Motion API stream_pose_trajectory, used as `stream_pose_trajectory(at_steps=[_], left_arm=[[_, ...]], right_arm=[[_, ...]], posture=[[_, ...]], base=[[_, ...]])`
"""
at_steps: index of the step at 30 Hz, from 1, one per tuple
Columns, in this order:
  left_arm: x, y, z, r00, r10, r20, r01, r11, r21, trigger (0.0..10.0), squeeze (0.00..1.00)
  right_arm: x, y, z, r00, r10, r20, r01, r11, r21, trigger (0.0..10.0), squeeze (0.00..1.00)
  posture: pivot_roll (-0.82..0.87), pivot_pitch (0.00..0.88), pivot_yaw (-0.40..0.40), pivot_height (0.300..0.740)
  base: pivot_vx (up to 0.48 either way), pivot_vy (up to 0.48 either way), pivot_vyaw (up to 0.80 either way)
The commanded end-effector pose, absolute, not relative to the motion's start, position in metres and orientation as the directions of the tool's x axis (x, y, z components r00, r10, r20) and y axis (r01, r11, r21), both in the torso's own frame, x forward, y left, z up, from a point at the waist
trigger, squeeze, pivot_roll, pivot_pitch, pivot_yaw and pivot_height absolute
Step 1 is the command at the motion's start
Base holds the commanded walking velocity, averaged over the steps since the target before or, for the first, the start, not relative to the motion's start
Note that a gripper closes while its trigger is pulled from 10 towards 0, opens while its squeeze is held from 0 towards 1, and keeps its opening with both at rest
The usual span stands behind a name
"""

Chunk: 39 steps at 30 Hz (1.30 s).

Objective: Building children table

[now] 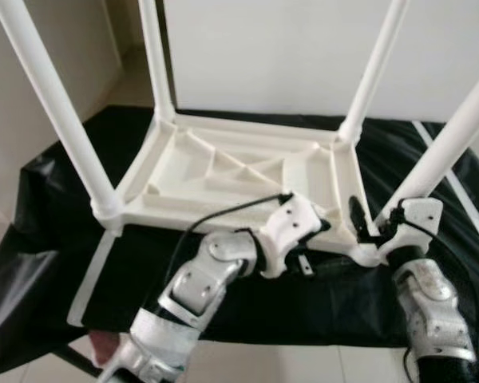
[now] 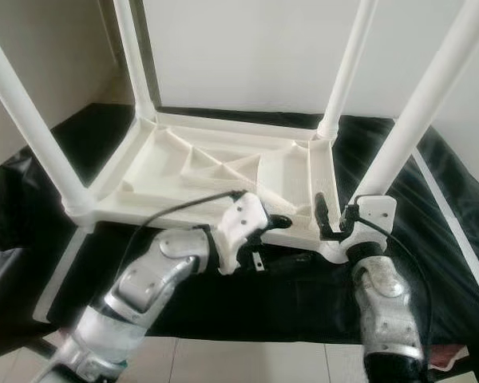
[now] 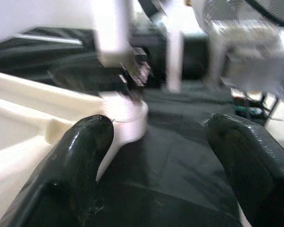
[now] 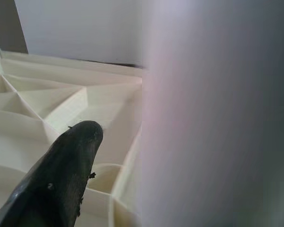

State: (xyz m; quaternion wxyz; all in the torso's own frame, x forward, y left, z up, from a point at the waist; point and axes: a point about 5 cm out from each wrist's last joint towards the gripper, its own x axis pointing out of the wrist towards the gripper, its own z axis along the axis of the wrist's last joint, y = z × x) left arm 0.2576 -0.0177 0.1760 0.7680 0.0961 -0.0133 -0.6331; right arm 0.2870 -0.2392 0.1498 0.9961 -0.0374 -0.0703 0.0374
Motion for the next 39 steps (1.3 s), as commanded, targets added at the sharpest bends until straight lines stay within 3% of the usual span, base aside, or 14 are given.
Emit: stream_pose_trajectory(at_steps=[1, 15, 22, 23, 24, 25, 26, 27, 28, 39], left_arm=[[0.256, -0.021, 0.176, 0.227, -0.968, -0.107, 0.961, 0.205, 0.187, 10.0, 0.0], [0.258, -0.024, 0.163, 0.289, -0.942, -0.17, 0.945, 0.252, 0.21, 10.0, 0.0], [0.26, -0.025, 0.164, 0.298, -0.939, -0.173, 0.941, 0.259, 0.219, 10.0, 0.0], [0.26, -0.023, 0.164, 0.299, -0.938, -0.176, 0.94, 0.258, 0.221, 10.0, 0.0], [0.261, -0.022, 0.163, 0.301, -0.936, -0.18, 0.94, 0.259, 0.223, 10.0, 0.0], [0.261, -0.022, 0.163, 0.301, -0.936, -0.18, 0.94, 0.259, 0.223, 10.0, 0.0], [0.261, -0.021, 0.163, 0.302, -0.936, -0.182, 0.939, 0.26, 0.225, 10.0, 0.0], [0.262, -0.02, 0.162, 0.306, -0.934, -0.185, 0.938, 0.262, 0.226, 10.0, 0.0], [0.263, -0.019, 0.163, 0.309, -0.933, -0.185, 0.937, 0.266, 0.227, 10.0, 0.0], [0.266, -0.017, 0.164, 0.329, -0.927, -0.182, 0.931, 0.285, 0.229, 10.0, 0.0]], right_arm=[[0.288, -0.241, 0.146, 0.989, 0.102, 0.11, -0.094, 0.993, -0.075, 10.0, 0.0], [0.293, -0.249, 0.148, 0.948, 0.316, 0.037, -0.308, 0.942, -0.134, 10.0, 0.0], [0.298, -0.261, 0.146, 0.934, 0.356, -0.023, -0.354, 0.917, -0.183, 10.0, 0.0], [0.298, -0.263, 0.146, 0.934, 0.356, -0.03, -0.355, 0.915, -0.19, 8.3, 0.0], [0.299, -0.264, 0.145, 0.933, 0.358, -0.038, -0.358, 0.913, -0.195, 7.5, 0.0], [0.299, -0.264, 0.145, 0.933, 0.358, -0.038, -0.358, 0.913, -0.195, 7.5, 0.0], [0.299, -0.265, 0.145, 0.933, 0.359, -0.042, -0.36, 0.912, -0.197, 6.1, 0.0], [0.299, -0.266, 0.145, 0.932, 0.36, -0.045, -0.362, 0.911, -0.2, 4.1, 0.0], [0.3, -0.267, 0.145, 0.932, 0.36, -0.046, -0.362, 0.911, -0.199, 0.0, 0.0], [0.303, -0.27, 0.137, 0.935, 0.35, -0.063, -0.356, 0.923, -0.149, 0.0, 0.0]], posture=[[-0.02, 0.0, -0.027, 0.74], [-0.01, 0.0, -0.016, 0.74], [-0.01, 0.0, -0.01, 0.74], [-0.02, 0.0, -0.009, 0.74], [-0.02, 0.0, -0.01, 0.74], [-0.02, 0.0, -0.01, 0.74], [-0.02, 0.0, -0.01, 0.74], [-0.01, 0.0, -0.011, 0.74], [-0.01, 0.0, -0.012, 0.74], [-0.01, 0.0, -0.016, 0.74]], base=[[0.0, 0.0, 0.0], [0.0, 0.0, 0.0], [0.0, 0.0, 0.0], [0.0, 0.0, 0.0], [0.0, 0.0, 0.0], [0.0, 0.0, 0.0], [0.0, 0.0, 0.0], [0.0, 0.0, 0.0], [0.0, 0.0, 0.0], [0.0, 0.0, 0.0]])
